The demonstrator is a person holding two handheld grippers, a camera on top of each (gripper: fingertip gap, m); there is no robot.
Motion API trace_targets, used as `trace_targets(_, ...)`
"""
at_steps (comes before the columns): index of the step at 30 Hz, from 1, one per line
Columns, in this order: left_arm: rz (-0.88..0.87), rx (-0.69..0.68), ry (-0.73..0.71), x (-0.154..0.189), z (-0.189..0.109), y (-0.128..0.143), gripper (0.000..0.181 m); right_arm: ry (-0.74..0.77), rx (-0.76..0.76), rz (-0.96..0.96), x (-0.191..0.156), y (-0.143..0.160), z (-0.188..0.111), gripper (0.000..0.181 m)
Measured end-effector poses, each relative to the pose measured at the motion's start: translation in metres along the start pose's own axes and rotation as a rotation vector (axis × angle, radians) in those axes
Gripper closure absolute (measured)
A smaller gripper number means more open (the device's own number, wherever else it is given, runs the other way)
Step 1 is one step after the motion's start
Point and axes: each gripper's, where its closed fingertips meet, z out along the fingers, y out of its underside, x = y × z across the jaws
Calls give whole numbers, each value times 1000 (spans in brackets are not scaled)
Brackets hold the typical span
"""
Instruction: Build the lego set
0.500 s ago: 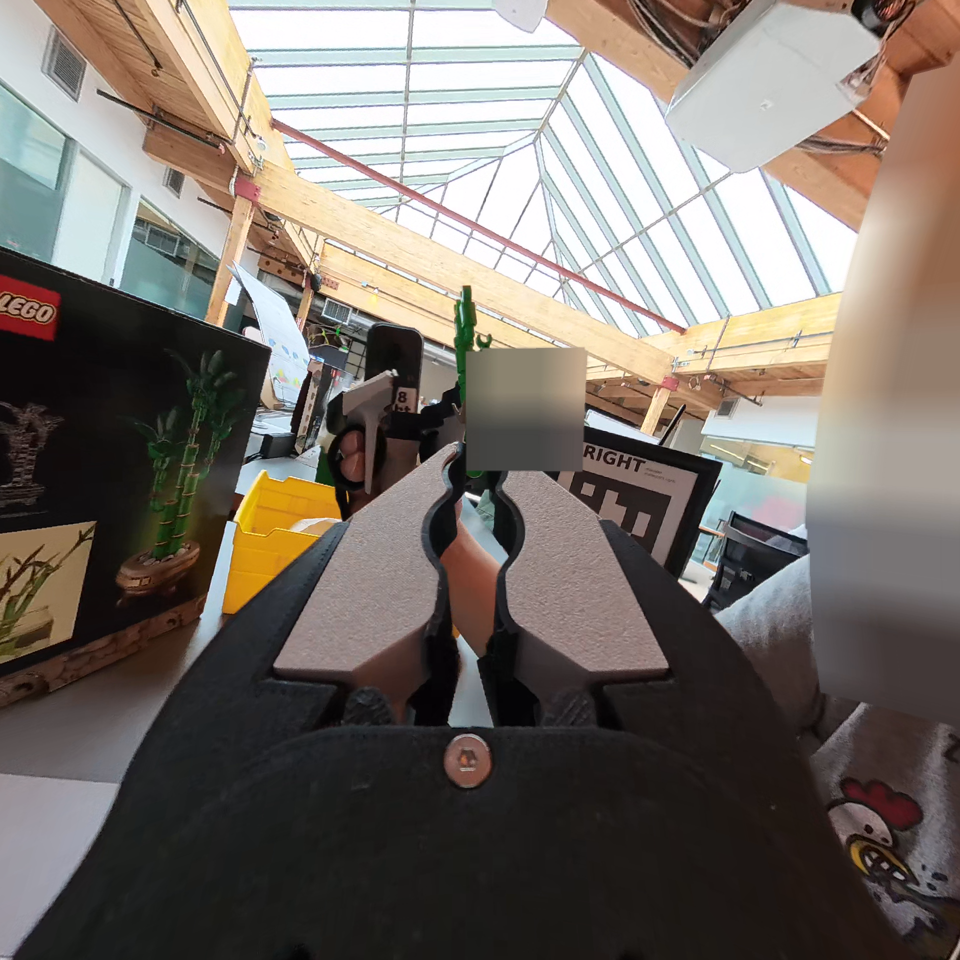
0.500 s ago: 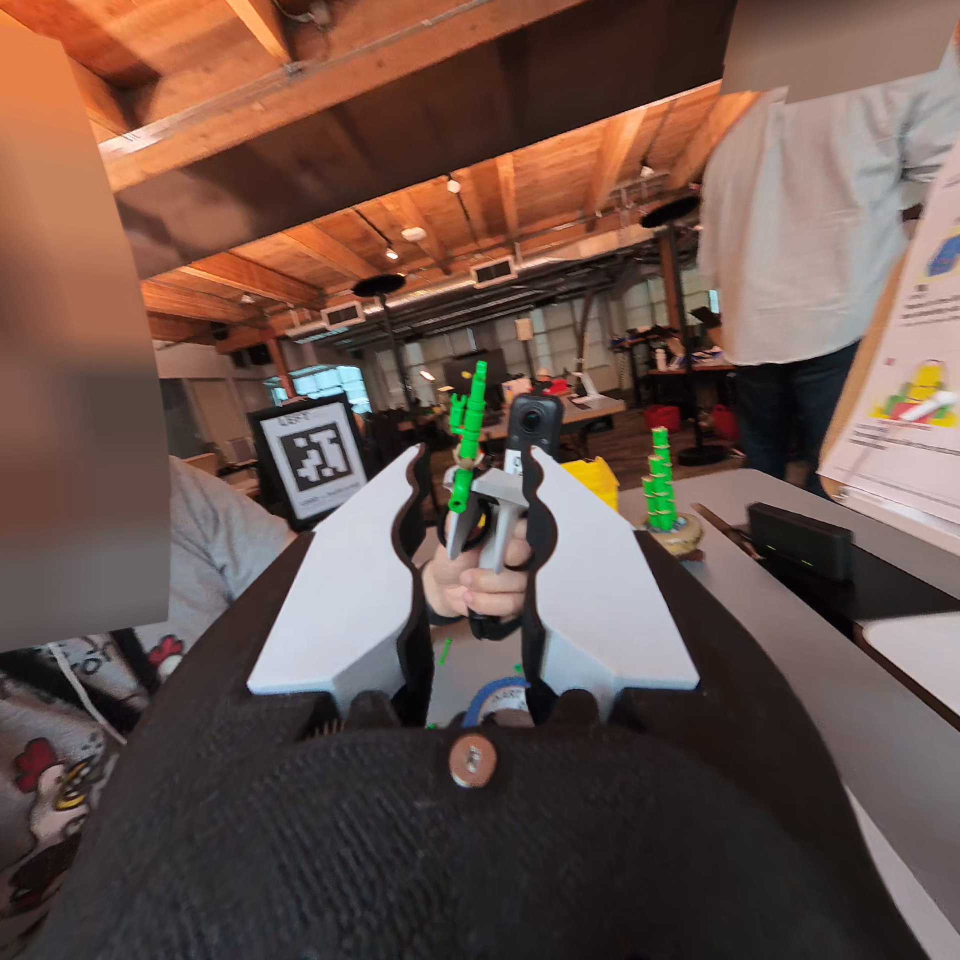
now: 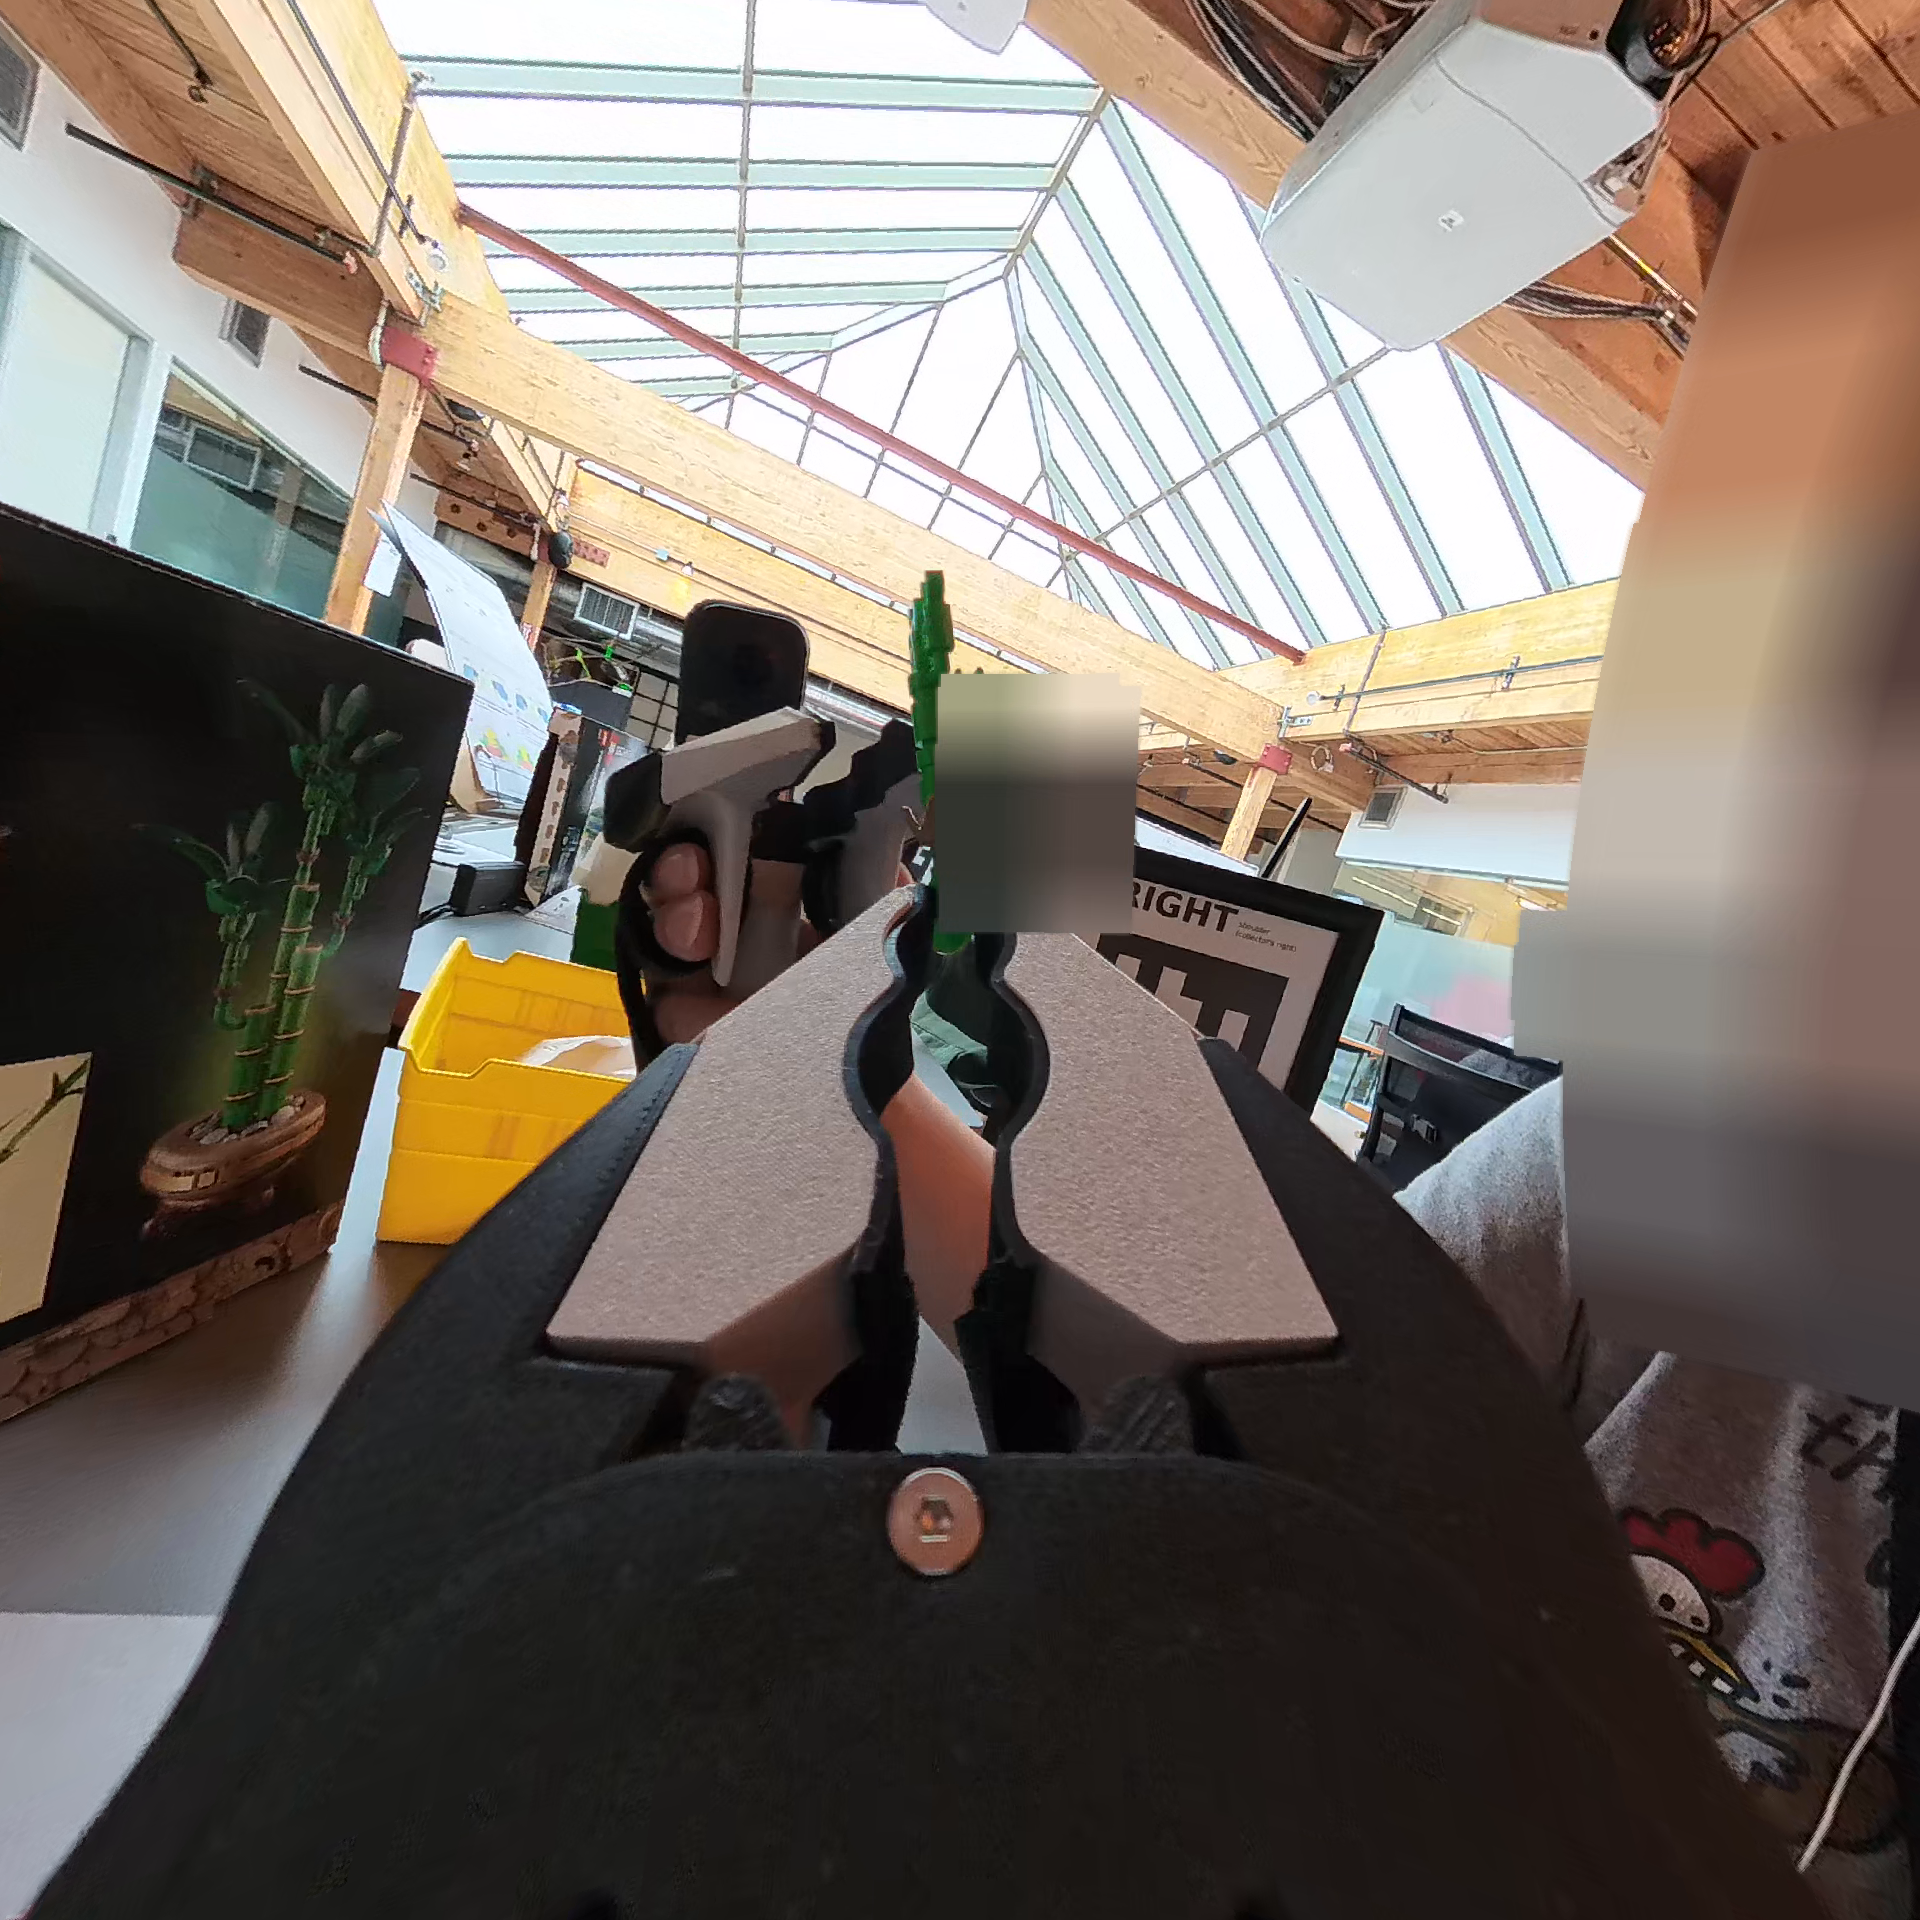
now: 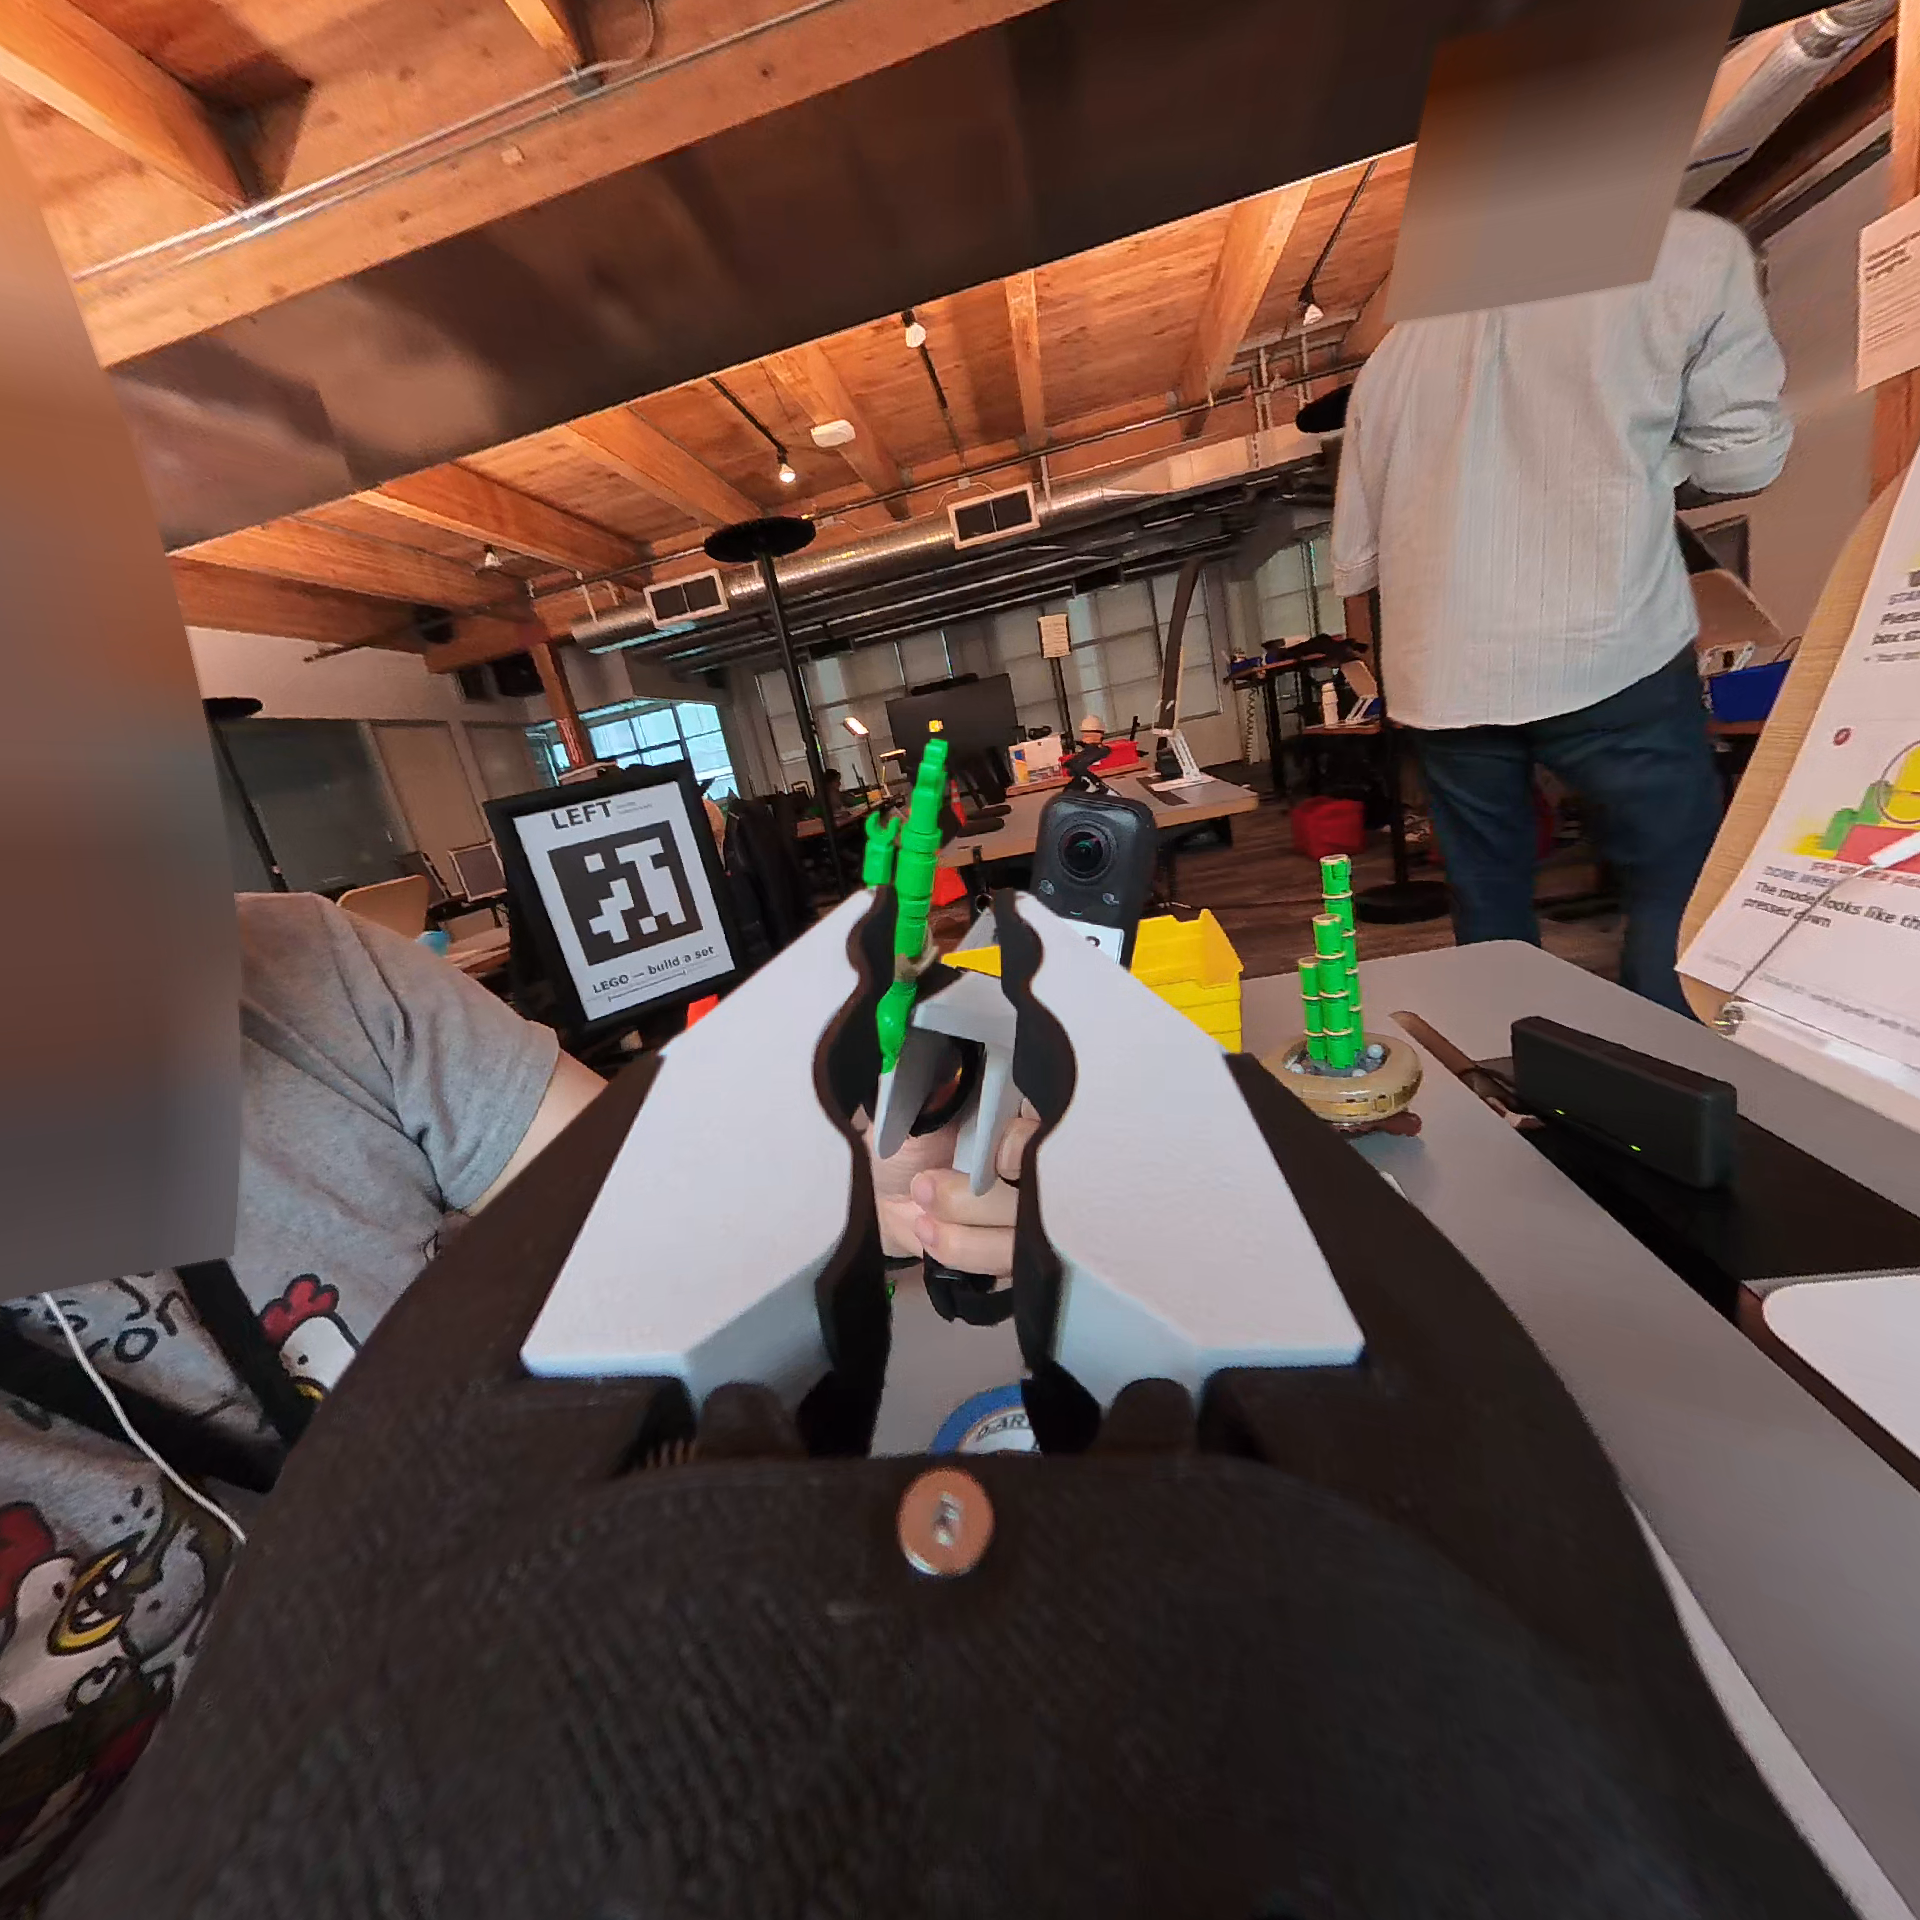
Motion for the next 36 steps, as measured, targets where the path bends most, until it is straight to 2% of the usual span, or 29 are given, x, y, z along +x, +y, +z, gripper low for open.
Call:
trace_targets(5, 13, -3, 20, 4, 1, -1, 177, -49, 63, 13, -11, -15, 2, 171)
trace_targets(8, 8, -3, 27, 5, 1, 0, 177, -25, 75, 12, -12, -21, 1, 172)
trace_targets(19, -12, 2, -10, -3, 0, 0, 177, 147, -44, -112, -5, -16, -9, 168)
trace_targets(22, 9, 24, -106, -18, -7, -4, 176, 272, -123, -131, 11, -5, -12, 159)
trace_targets(25, -2, 76, -144, -25, -18, -17, 177, 432, -294, -312, 26, 10, -10, 154)
trace_targets(28, -17, 95, -163, -29, -24, -23, 177, 492, -473, -543, 27, 26, -2, 154)
trace_targets(32, -26, 100, -181, -32, -24, -22, 176, 556, -698, -717, 37, 50, 5, 153)
trace_targets(36, -43, 109, -194, -35, -25, -21, 176, 562, -781, -804, 41, 63, 15, 154)
